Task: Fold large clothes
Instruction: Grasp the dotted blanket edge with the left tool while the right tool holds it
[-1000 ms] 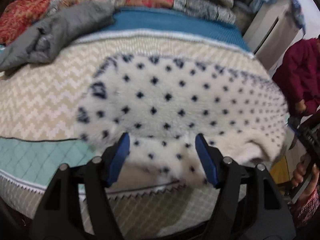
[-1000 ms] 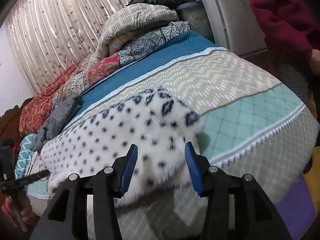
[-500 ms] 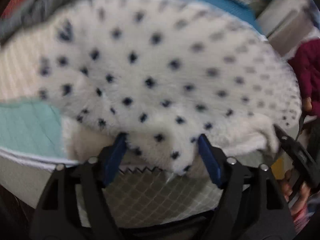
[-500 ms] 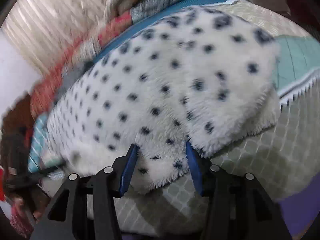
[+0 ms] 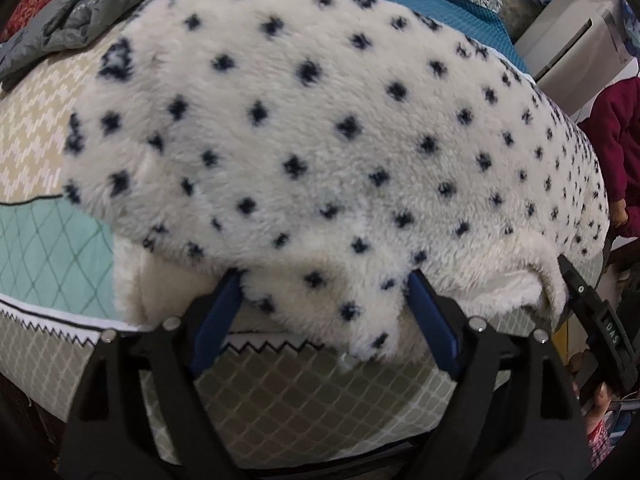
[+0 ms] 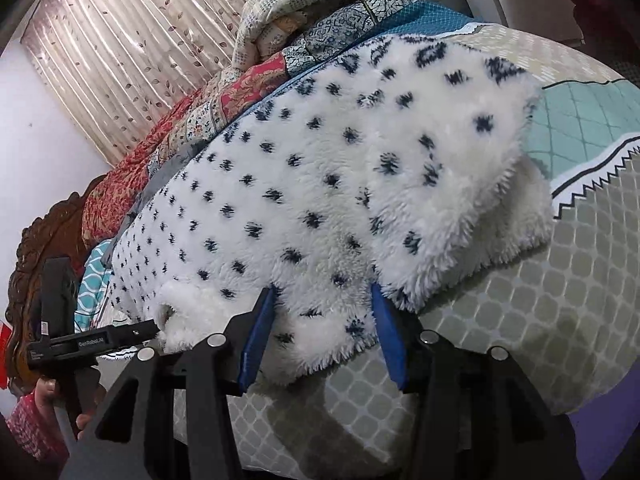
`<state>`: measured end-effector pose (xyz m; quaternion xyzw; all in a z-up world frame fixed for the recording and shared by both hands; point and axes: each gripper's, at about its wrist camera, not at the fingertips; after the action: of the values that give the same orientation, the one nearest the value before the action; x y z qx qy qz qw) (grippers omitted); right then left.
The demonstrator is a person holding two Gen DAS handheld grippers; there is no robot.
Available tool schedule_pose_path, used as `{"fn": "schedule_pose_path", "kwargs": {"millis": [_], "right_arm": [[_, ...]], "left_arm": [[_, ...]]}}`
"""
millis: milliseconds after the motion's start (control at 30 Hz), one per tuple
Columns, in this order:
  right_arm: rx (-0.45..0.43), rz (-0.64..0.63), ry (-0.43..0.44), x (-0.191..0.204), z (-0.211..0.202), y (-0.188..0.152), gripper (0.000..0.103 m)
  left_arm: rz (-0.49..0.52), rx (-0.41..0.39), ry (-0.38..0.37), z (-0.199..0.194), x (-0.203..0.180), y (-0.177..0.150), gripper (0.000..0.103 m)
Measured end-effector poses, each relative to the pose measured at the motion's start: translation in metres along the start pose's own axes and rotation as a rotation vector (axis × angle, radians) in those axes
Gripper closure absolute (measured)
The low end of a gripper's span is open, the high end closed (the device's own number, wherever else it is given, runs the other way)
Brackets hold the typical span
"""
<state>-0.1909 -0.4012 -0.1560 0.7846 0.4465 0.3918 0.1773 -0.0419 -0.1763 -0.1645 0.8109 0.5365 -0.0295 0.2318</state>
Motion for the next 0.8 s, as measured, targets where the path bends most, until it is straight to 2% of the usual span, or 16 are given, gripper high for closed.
{"fn": "schedule_pose_path", "kwargs": {"millis": [433, 800], "right_arm": [[-0.007, 0.010, 0.035, -0.016, -0.013, -0.003, 0.063], [-0.009, 0.011, 0.055, -0.021, -0.019, 0.001, 0.062]], "left_arm": [[0.007, 0.023, -0.001, 0.007, -0.001, 0.008, 0.014], [0.019, 0.024, 0.014, 0.011, -0.009, 0.005, 0.014]]}}
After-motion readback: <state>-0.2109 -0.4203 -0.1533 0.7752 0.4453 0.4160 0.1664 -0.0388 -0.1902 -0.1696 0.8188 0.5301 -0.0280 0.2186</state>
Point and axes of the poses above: each gripper's, at about its wrist camera, not at the fingertips, and z roughly the way its jaws point, x to its left, y to its top, and after that the axes turned 7 degrees about -z, right-handed
